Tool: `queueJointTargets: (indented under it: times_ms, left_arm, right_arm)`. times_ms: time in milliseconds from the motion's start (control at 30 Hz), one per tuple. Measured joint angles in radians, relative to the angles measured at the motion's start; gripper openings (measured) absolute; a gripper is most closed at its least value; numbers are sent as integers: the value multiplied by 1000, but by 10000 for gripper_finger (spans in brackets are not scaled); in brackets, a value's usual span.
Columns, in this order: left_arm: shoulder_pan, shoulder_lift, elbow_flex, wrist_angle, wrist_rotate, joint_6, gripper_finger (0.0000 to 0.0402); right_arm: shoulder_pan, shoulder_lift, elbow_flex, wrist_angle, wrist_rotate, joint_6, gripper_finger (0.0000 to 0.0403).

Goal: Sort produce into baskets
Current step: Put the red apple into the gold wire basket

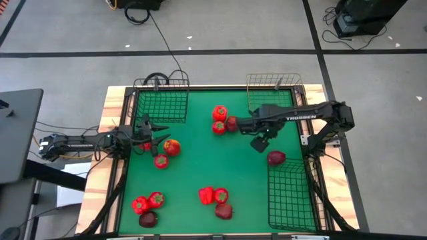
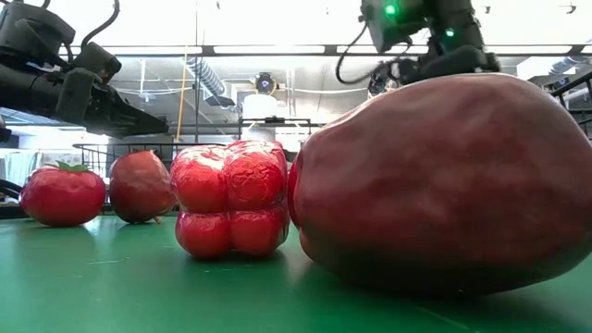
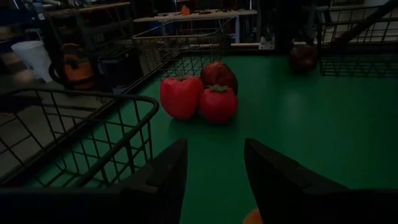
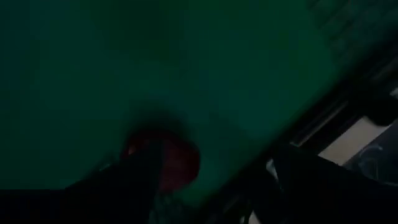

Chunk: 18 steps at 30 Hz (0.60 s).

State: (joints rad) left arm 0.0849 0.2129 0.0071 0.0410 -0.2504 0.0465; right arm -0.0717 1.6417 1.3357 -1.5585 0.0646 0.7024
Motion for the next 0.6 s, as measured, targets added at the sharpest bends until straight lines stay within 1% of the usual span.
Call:
queueJointTargets:
  times_ms: [100, 167, 300, 400, 533, 600]
  left_arm:
    - [0, 5, 0, -1, 0, 0, 166]
    - [0, 10, 0, -2, 1, 0, 166]
    - [0, 10, 0, -2, 0, 0, 166]
    - [0, 10, 0, 0, 0, 0, 166]
    - [0, 10, 0, 1, 0, 0, 166]
    - [0, 10, 0, 2, 0, 0, 166]
  right_arm:
    - [21, 0, -60, 27, -102, -72, 317]
    - [37, 1, -102, 33, -134, -128, 317]
    - [62, 1, -175, 34, -86, -207, 315]
    - [71, 0, -225, 76, -63, -243, 311]
    - [76, -5, -273, 151, -123, -282, 307]
    - [75, -5, -285, 169, -137, -288, 305]
